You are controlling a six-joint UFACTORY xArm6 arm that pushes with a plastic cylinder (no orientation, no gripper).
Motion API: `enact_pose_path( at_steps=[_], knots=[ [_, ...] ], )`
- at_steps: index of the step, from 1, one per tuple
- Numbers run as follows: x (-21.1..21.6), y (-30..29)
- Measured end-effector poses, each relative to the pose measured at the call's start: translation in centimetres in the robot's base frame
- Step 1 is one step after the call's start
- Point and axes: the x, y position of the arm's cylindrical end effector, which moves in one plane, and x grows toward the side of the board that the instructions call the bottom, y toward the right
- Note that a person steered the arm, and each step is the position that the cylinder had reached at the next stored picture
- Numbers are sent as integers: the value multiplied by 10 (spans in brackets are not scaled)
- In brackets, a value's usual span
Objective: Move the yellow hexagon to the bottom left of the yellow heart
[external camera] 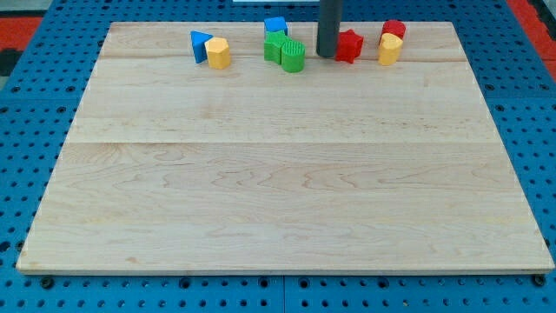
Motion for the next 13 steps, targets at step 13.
enact_pose_path(
  at_steps=[13],
  knots=[
    [42, -156]
  ],
)
